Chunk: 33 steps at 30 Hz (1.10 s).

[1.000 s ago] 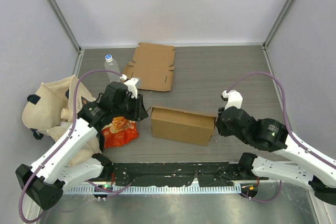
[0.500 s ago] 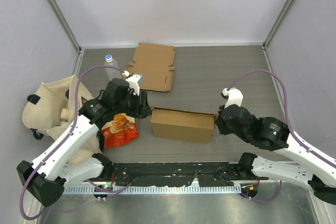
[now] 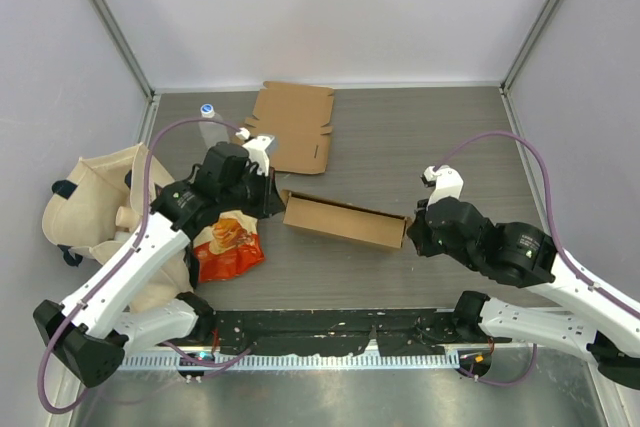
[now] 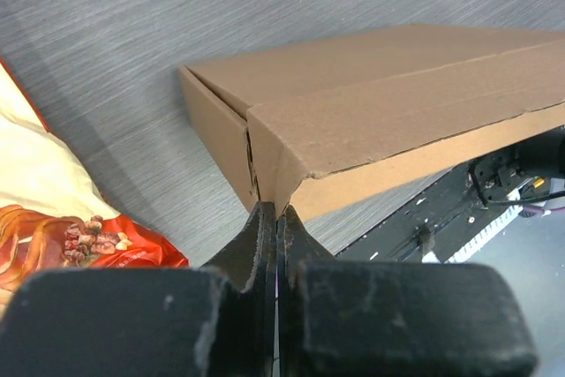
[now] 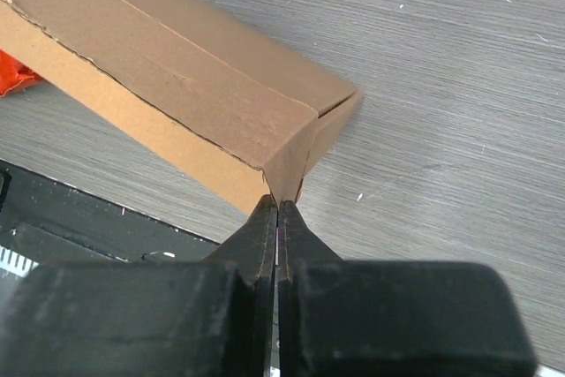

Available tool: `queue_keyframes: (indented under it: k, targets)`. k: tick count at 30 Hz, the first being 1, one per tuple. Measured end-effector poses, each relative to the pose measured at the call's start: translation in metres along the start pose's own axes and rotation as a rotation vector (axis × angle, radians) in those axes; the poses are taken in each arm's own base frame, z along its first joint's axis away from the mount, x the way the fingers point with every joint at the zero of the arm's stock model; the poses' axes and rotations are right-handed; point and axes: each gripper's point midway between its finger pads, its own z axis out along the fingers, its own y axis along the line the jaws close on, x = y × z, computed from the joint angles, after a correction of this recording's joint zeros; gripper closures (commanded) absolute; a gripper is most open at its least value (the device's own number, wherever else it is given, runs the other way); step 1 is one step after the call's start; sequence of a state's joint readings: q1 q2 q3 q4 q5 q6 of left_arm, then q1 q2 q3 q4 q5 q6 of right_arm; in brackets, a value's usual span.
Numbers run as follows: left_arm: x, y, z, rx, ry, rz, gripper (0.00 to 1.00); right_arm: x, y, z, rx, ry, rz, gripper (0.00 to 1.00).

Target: Fold the paper box

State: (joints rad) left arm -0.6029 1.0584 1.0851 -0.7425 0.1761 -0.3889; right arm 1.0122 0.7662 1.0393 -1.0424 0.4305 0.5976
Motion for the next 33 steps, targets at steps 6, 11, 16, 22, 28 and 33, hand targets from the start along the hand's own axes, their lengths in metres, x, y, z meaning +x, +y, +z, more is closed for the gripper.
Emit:
queue_keyframes:
  k: [6, 11, 16, 22, 28, 33]
  targets:
    - [-0.017, -0.01, -0.01, 0.006, 0.001, -0.031, 1.0, 0.0, 0.001, 0.0, -0.004, 0.004, 0.001, 0.99]
    - [-0.017, -0.014, -0.007, 0.003, 0.062, -0.071, 1.0, 0.001, 0.001, 0.001, 0.0, 0.007, 0.007, 0.99]
    - [-0.003, -0.009, -0.004, -0.019, 0.118, -0.092, 1.0, 0.002, 0.002, 0.004, 0.008, 0.017, 0.018, 0.99]
    - [0.003, -0.005, -0.002, -0.034, 0.134, -0.095, 1.0, 0.004, 0.004, 0.008, 0.021, 0.029, 0.025, 0.99]
    - [0.007, -0.001, 0.004, -0.048, 0.136, -0.095, 1.0, 0.002, 0.005, 0.011, 0.032, 0.034, 0.054, 0.99]
    - [0.01, 0.004, 0.01, -0.067, 0.13, -0.089, 1.0, 0.0, 0.007, 0.009, 0.025, 0.053, 0.101, 0.99]
